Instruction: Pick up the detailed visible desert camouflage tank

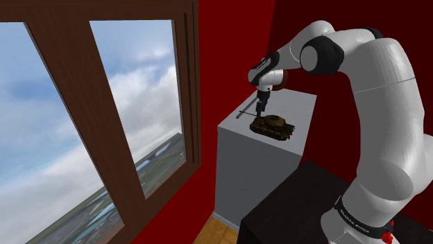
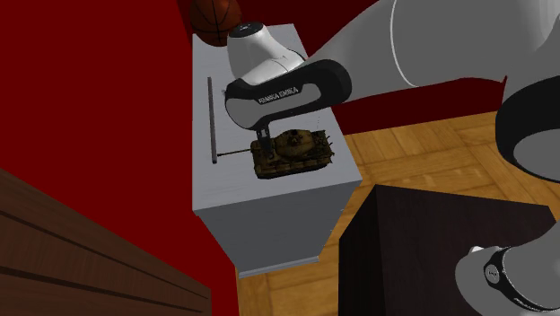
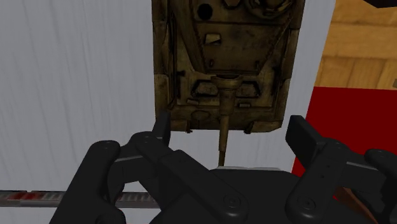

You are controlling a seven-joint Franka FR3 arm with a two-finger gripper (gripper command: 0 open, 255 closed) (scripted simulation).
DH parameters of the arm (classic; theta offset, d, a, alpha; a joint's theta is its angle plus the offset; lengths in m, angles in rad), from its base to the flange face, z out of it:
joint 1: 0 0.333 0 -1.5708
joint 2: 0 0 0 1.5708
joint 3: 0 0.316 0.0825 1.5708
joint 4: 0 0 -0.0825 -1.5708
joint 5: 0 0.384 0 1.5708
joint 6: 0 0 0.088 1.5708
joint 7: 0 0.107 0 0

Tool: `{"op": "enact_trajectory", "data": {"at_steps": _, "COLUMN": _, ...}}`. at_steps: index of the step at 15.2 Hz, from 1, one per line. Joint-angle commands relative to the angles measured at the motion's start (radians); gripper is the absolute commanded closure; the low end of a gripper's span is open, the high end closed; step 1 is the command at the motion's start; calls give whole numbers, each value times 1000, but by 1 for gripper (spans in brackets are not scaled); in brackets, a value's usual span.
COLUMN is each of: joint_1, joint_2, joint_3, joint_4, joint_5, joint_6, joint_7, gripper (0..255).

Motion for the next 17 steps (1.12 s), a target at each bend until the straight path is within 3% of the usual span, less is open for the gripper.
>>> {"op": "enact_trajectory", "data": {"at_steps": 1, "joint_1": -2, "joint_2": 17, "joint_3": 4, "joint_4": 0, "joint_5": 5, "joint_6": 18, "joint_7": -2, "gripper": 0}}
{"op": "enact_trajectory", "data": {"at_steps": 4, "joint_1": -4, "joint_2": 31, "joint_3": 7, "joint_4": -1, "joint_5": 10, "joint_6": 32, "joint_7": -4, "gripper": 0}}
{"op": "enact_trajectory", "data": {"at_steps": 5, "joint_1": -4, "joint_2": 30, "joint_3": 8, "joint_4": -2, "joint_5": 10, "joint_6": 32, "joint_7": -4, "gripper": 255}}
{"op": "enact_trajectory", "data": {"at_steps": 17, "joint_1": 0, "joint_2": 5, "joint_3": 1, "joint_4": 1, "joint_5": 2, "joint_6": 5, "joint_7": 0, "gripper": 255}}
